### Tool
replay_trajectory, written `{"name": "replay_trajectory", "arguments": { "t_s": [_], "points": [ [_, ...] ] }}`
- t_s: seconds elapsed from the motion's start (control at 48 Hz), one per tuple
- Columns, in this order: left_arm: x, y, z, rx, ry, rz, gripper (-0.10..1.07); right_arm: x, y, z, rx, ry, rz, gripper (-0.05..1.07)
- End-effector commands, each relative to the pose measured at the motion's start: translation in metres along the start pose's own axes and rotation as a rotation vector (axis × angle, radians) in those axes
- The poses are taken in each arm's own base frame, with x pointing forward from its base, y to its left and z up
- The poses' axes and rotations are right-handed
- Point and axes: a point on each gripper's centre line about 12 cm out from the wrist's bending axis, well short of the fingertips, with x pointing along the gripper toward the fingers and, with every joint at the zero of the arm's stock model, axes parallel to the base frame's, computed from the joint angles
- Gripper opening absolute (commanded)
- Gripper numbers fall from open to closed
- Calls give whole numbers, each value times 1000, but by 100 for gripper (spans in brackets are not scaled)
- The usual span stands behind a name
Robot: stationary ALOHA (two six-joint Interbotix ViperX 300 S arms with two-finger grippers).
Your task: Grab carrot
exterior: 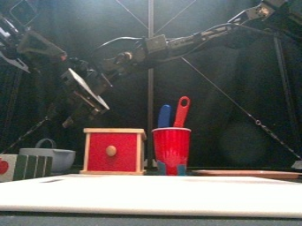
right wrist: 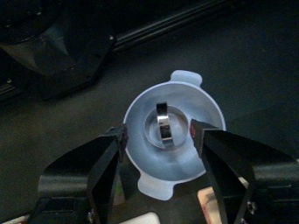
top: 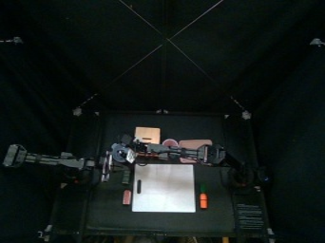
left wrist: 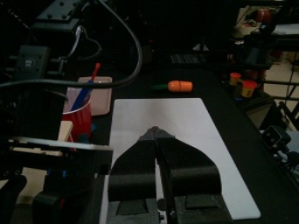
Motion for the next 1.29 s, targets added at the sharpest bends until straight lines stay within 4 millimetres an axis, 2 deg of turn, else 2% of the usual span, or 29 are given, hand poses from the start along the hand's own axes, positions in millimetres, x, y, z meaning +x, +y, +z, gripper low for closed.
{"name": "replay_trajectory", "arguments": {
  "t_s": [0.0,0.083,0.333,0.646,1.042,1.271],
  "points": [
    [1,1,11,-2,-34,5,29,-44,9,41,-23,-78,8,91],
    [2,2,12,-3,-37,9,29,-54,17,38,-50,-58,6,91],
    [2,3,17,-8,-49,16,29,-72,31,10,-71,13,22,91],
    [2,3,17,-8,-52,17,29,-96,36,-15,-53,4,58,91],
    [2,5,17,-9,-54,25,29,-132,38,-35,-51,27,70,91],
    [2,7,19,-10,-60,34,29,-138,49,-48,-49,54,94,91]
  ]
}}
